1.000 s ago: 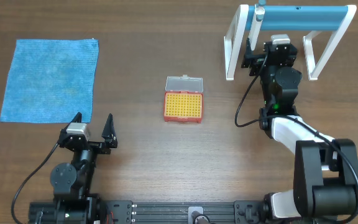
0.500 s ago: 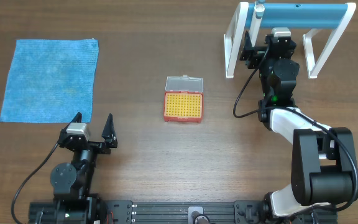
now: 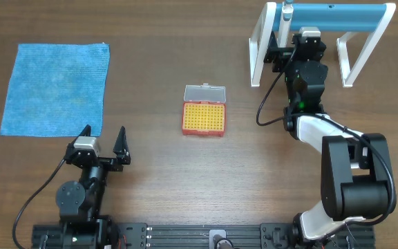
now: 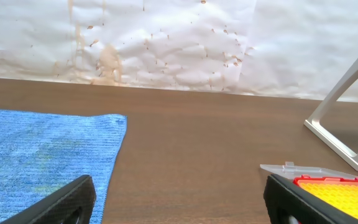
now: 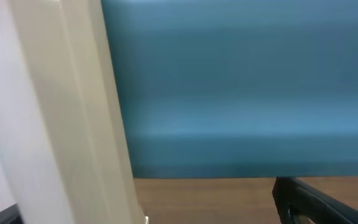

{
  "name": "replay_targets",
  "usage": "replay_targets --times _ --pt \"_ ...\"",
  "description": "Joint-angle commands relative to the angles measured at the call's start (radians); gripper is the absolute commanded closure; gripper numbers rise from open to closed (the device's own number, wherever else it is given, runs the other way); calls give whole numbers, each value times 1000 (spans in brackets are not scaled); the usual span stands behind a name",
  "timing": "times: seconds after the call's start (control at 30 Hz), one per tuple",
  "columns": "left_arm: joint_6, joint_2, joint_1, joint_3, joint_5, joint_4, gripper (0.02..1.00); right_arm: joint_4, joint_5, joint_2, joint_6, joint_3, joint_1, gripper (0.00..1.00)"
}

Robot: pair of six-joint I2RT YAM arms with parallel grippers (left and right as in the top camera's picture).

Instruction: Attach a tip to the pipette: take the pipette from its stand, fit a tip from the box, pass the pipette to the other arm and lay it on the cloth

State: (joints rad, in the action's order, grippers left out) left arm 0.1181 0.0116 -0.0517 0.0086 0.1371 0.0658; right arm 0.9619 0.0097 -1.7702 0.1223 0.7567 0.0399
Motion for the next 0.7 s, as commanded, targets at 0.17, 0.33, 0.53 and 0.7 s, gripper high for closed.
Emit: replay_targets --times 0.17,0.33,0.53,0.7 --pt "8 -5 -7 -3 -6 5 143 -35 6 -19 -3 19 5 80" --pt "8 -5 -7 -3 -6 5 143 -31 0 -19 -3 19 5 917" --pt "8 -5 -7 -3 -6 5 143 -13 -51 3 -3 19 13 921" --pt "8 -5 -7 -3 -6 5 143 -13 -51 54 -3 6 23 919"
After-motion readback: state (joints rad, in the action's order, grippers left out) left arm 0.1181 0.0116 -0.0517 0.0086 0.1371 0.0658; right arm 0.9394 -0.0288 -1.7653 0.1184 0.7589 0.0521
